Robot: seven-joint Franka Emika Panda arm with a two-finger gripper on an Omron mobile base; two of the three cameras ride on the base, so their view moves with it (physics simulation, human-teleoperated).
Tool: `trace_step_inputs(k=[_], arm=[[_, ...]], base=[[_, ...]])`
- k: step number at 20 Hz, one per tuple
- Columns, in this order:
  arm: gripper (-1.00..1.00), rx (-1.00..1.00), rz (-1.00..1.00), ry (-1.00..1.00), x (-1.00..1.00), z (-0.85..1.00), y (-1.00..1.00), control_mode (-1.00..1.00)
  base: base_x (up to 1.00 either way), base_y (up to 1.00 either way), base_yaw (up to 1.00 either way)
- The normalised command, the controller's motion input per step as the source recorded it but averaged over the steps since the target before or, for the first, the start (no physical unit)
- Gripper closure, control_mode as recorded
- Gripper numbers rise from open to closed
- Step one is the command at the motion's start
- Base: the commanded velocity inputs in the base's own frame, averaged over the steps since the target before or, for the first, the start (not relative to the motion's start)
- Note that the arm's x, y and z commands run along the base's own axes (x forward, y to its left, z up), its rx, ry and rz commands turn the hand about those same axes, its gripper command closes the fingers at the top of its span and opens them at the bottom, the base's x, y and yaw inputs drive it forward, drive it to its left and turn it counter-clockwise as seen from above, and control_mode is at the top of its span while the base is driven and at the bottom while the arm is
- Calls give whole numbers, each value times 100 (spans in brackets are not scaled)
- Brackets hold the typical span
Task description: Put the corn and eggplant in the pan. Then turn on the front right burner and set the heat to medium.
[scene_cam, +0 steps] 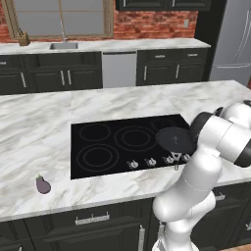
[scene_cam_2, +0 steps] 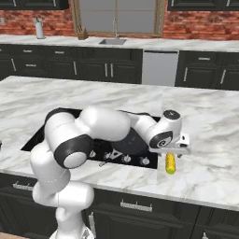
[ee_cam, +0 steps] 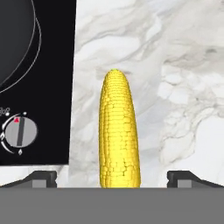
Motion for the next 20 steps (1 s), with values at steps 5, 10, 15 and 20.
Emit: trace_step_inputs(k=[5, 10, 15, 20], arm=[[-100, 0, 0, 0, 7, -25, -3, -100], [-100, 0, 0, 0, 2, -33, -4, -100], [-100, 1, 0, 0, 0, -31, 0, -100], [-100, 1, 0, 0, 0, -20, 0, -100]], base=[[0, 0, 0], [0, 0, 0], [0, 0, 0], [0, 0, 0]])
